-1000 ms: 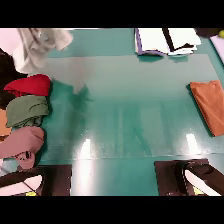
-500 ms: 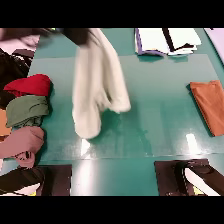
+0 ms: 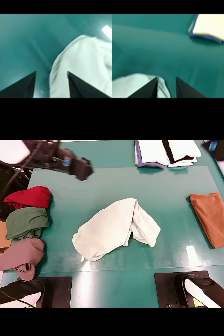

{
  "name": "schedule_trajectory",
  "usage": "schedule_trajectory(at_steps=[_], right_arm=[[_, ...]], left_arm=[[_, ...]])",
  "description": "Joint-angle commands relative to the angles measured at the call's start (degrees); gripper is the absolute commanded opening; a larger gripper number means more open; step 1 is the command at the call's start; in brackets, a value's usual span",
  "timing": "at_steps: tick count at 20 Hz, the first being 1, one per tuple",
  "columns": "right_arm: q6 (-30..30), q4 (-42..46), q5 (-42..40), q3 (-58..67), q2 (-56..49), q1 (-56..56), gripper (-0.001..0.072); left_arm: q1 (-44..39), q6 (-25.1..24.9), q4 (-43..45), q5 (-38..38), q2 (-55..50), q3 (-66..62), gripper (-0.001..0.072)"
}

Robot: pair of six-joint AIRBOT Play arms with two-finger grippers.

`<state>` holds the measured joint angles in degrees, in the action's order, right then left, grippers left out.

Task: Fold the shirts.

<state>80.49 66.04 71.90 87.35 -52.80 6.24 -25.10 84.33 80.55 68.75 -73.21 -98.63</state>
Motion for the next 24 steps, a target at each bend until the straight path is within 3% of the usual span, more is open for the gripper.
schedule_trajectory(at_steps=[1,2,4,9,12,15,16,17,18,19,24], right_arm=[[-1.1,0.0,5.0,-11.0,0.1,4.8,0.0268],[-1.5,-0.1,5.1,-16.0,0.1,6.3,0.0275],[-2.1,-0.1,5.0,-25.3,-1.4,8.8,0.0514],[-5.0,-2.5,0.9,-39.8,-12.5,8.7,0.0519],[-5.1,-5.2,-4.8,-41.5,-19.1,4.3,0.0519],[-5.1,-5.0,-5.5,-39.0,-24.5,-1.2,0.0509],[-5.2,-5.0,-5.6,-37.7,-25.8,-3.1,0.0449],[-5.8,-4.9,-5.6,-36.5,-26.7,-4.7,0.0317],[-6.8,-4.5,-5.8,-35.3,-27.2,-6.0,0.0117],[-7.3,-4.4,-6.2,-34.4,-27.1,-7.0,0.0033],[-7.3,-4.5,-4.1,-29.3,-27.1,-7.9,0.0018]], left_arm=[[9.8,1.4,-1.1,5.6,5.0,8.7,0.0463],[11.8,1.6,-1.1,5.4,7.4,13.7,0.0464],[14.6,2.7,-1.1,4.6,11.5,23.1,0.0464],[15.6,2.7,-2.6,3.9,14.5,36.6,0.0464],[15.6,2.7,-2.8,2.1,14.5,38.6,0.0464],[15.6,2.6,-2.8,1.7,14.5,39.3,0.0464],[15.6,2.6,-2.8,1.1,14.5,39.9,0.0464],[15.6,2.6,-2.8,0.4,14.5,40.7,0.0465],[15.6,2.6,-2.8,-0.5,14.5,41.9,0.0464],[15.6,2.6,-2.8,-1.2,14.5,43.3,0.0465],[15.6,2.7,-4.9,-5.8,14.5,55.8,0.0465]])
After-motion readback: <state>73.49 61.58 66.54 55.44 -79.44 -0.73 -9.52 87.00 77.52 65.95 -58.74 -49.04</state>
